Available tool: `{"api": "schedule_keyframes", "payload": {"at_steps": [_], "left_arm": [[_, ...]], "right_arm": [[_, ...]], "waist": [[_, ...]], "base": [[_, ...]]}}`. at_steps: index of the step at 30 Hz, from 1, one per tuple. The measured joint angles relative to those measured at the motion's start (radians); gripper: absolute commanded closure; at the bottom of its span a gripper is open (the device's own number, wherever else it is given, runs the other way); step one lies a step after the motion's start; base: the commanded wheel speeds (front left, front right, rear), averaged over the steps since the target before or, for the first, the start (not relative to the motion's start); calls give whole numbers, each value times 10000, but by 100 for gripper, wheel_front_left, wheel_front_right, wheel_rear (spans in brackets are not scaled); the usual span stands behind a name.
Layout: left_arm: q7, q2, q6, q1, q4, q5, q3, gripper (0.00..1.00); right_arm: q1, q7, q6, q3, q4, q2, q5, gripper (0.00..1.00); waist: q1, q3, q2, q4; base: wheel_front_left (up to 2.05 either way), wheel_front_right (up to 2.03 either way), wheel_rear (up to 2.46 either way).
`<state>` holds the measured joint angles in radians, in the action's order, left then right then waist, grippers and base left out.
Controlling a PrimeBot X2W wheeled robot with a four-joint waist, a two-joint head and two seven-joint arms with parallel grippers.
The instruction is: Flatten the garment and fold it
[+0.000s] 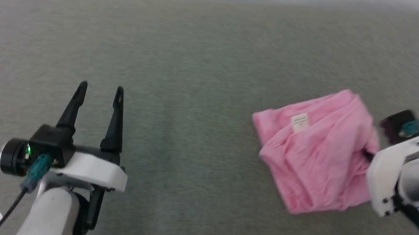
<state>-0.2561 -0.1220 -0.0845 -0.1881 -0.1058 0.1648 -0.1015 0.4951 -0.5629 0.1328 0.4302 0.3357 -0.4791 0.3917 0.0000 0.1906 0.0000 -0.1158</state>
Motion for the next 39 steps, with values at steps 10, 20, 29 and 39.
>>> {"api": "schedule_keyframes", "payload": {"at_steps": [10, 20, 29, 39], "left_arm": [[502, -332, -59, -927, 602, -541, -328, 0], [1066, -587, -232, -1424, 1363, -905, -527, 0], [1137, -635, -322, -1411, 1471, -947, -550, 0], [546, -424, -410, -924, 894, -399, -416, 0]], "right_arm": [[1837, 1340, 0, 222, 1822, -1287, 527, 100], [2926, 2583, 2, -995, 4368, -1944, 257, 100], [3878, 3894, 2, -2138, 6240, -1965, -775, 0], [4424, 5706, 0, -3114, 5910, -1522, -957, 0]], "waist": [[1, 1327, 0, -1503], [2, 3068, 0, -1778], [1, 3583, 0, -1431], [-1, 2518, 0, -1255]], "base": [[0, 0, 0], [0, 0, 0], [0, 0, 0], [0, 0, 0]]}}
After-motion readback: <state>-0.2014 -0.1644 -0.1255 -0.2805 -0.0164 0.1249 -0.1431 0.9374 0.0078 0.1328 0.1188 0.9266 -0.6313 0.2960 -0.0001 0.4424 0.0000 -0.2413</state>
